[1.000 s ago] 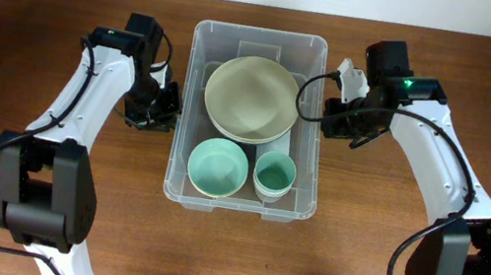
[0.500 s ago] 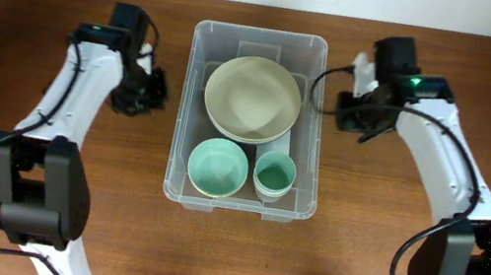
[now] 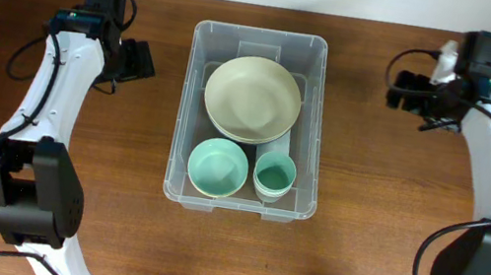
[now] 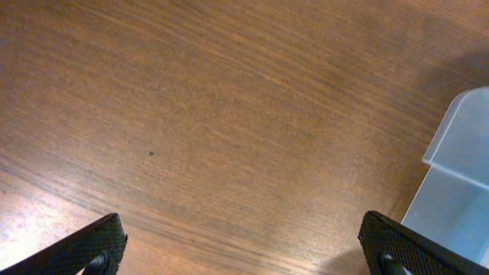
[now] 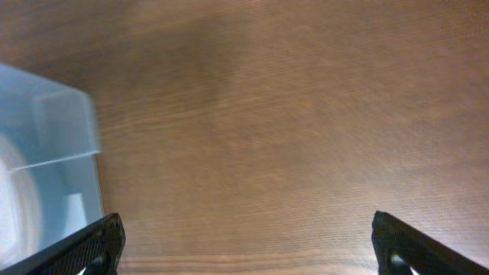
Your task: Pack container
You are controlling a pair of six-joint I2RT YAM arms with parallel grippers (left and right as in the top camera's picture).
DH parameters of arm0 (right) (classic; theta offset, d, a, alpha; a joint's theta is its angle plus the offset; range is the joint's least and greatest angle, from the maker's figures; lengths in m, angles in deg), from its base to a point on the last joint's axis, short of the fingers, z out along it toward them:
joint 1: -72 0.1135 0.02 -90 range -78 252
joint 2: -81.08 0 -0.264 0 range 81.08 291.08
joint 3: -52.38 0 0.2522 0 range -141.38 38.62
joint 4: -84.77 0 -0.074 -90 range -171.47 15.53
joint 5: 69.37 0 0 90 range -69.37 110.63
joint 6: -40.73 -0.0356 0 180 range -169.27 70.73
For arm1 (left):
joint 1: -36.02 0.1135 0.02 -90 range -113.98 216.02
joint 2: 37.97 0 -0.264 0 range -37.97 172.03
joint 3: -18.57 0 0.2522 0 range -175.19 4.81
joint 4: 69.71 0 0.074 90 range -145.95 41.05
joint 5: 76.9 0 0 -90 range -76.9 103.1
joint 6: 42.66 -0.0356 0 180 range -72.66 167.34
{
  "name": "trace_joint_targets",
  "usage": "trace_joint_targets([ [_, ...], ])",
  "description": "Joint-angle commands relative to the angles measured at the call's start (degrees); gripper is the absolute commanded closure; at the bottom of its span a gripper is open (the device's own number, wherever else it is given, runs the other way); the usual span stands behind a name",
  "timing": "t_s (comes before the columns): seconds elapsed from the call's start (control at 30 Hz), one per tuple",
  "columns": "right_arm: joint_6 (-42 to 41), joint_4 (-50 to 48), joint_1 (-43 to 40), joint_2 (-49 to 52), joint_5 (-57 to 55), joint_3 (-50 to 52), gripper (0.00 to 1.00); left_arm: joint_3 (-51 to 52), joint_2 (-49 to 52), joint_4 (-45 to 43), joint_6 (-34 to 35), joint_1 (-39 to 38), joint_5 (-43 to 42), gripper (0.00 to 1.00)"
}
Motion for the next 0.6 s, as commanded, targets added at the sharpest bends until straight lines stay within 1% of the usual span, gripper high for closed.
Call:
trace_joint_targets([
  [0.0, -1.9, 2.14, -1.31, -5.4, -0.39, -1.03, 0.01, -1.79, -4.57, 0.66, -0.66, 1.4, -0.66, 0.0],
  [0.17, -2.36, 4.68, -0.79, -12.09, -1.7, 0.04, 0.01, -1.44, -13.03, 0.66, -6.54, 0.7, -0.87, 0.0],
  [0.3, -4.55, 4.66, -0.79, -18.16, -3.74, 3.96, 0.01, 1.79, -20.15, 0.35, -6.49, -0.94, -0.87, 0.0],
  [0.33, -4.92, 4.22, -0.76, -22.08, -4.63, 7.04, 0.01, 3.76, -23.12, 0.09, -6.49, -1.27, -0.85, 0.0],
  [0.43, -4.9, 2.45, -0.76, -29.42, -4.81, 13.53, 0.01, 9.14, -29.75, -1.14, -6.49, -1.4, -0.87, 0.0],
  [0.57, -4.94, -0.81, -0.76, -44.17, -4.81, 27.32, 0.01, 20.46, -42.53, -4.39, -6.49, -1.84, -0.87, 0.0],
])
